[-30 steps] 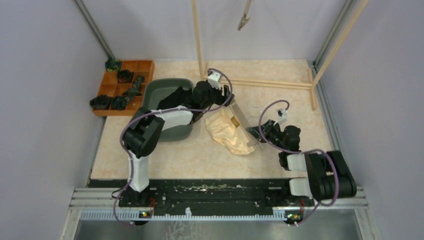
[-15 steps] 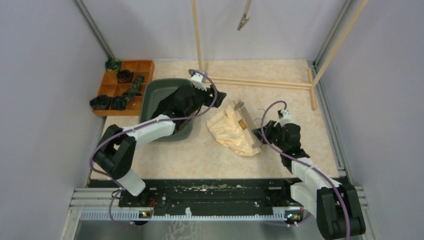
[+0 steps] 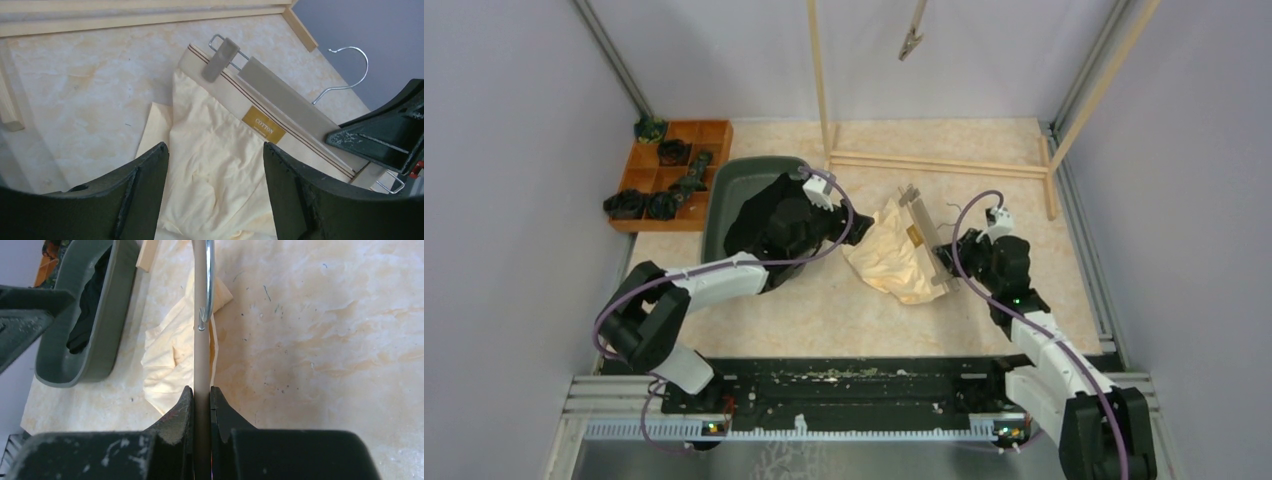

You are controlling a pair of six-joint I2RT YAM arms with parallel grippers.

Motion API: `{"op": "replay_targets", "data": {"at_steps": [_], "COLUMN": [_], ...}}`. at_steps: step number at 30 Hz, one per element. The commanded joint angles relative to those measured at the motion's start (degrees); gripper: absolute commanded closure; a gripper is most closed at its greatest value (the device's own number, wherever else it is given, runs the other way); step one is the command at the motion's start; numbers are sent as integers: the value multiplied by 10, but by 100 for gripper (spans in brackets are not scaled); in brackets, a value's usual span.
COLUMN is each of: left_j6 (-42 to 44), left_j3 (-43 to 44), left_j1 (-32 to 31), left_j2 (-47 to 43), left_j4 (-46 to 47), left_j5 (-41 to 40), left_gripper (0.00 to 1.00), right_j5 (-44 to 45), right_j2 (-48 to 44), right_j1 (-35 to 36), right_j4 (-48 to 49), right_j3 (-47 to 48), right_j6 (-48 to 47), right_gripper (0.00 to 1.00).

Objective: Clip the underwear to the hanger
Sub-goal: Pick up the hanger at the center of the board.

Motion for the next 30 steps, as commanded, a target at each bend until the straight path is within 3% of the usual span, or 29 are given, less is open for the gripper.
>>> {"op": "replay_targets", "data": {"at_steps": [1,10,30], "left_j6": [-8,-24,-35], "left_j3": [-10,-41,-48], "left_j1": [-17,-34,-76], "left_j2": [-8,-35,-95], "left_j4": [44,55,-9], "left_j5": [5,0,2], "left_gripper": [25,25,25], "right_j5": [27,90,199], "right_j2": [-24,-34,44], "right_j1": [8,10,11], "right_j4": [1,-65,-240], "right_j3": [56,151,496], "right_j6": [-9,-44,-176], "right_gripper": [100,100,100]}}
